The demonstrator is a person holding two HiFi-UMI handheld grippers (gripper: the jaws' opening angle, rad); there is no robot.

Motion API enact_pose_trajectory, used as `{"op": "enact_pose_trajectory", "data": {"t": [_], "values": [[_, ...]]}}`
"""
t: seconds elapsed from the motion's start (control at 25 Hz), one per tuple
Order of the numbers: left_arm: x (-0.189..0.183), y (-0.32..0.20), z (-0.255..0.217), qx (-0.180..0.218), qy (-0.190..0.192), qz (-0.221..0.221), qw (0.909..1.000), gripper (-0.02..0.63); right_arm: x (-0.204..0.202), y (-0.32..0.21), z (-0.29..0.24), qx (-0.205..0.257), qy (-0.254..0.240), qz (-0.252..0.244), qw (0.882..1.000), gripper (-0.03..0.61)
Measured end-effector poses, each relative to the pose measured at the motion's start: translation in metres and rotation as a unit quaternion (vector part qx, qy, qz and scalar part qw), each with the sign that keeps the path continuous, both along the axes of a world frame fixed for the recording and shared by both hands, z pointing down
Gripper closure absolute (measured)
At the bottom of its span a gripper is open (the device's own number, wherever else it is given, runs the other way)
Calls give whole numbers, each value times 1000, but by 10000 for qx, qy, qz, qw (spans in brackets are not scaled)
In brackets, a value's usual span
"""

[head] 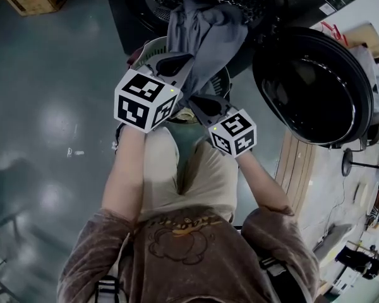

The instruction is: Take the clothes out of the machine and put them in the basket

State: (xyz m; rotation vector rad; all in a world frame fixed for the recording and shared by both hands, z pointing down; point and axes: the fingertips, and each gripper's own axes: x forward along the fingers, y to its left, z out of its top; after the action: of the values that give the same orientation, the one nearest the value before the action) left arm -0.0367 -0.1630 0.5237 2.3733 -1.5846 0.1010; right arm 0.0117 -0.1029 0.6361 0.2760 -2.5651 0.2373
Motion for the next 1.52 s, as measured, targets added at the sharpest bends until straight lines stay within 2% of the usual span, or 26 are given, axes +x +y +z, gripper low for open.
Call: {"op": "enact_pose_trajectory", "data": {"t": [0.08, 0.2, 0.52, 0.84, 0.92, 1.04, 1.24, 1.52], "values": [[0, 0, 0, -5, 1, -4, 10000, 606, 3, 9, 6, -61, 46, -59, 10000, 566], [0, -1, 0, -4, 2, 0, 10000, 606, 10, 0, 12, -16, 22, 161, 9999, 561], [-2, 3, -2, 11, 35, -46, 10000, 606, 6, -62, -17, 531, -409, 769, 9948, 507], [-8, 7, -3, 43, 66, -46, 10000, 606, -32, -190, -33, 952, -443, 1625, 9811, 284], [-8, 7, -4, 48, 75, -37, 10000, 606, -43, -225, -31, 992, -339, 1869, 9768, 230], [-12, 7, -4, 48, 90, -84, 9999, 606, -54, -269, -24, 1044, -44, 2120, 9717, 185], [-17, 5, -3, 24, 85, -133, 9999, 606, -59, -309, 4, 687, 528, 2302, 9693, 100], [-20, 3, -2, 26, 42, -188, 9998, 606, -66, -320, 31, 761, 1204, 2360, 9613, 106]]}}
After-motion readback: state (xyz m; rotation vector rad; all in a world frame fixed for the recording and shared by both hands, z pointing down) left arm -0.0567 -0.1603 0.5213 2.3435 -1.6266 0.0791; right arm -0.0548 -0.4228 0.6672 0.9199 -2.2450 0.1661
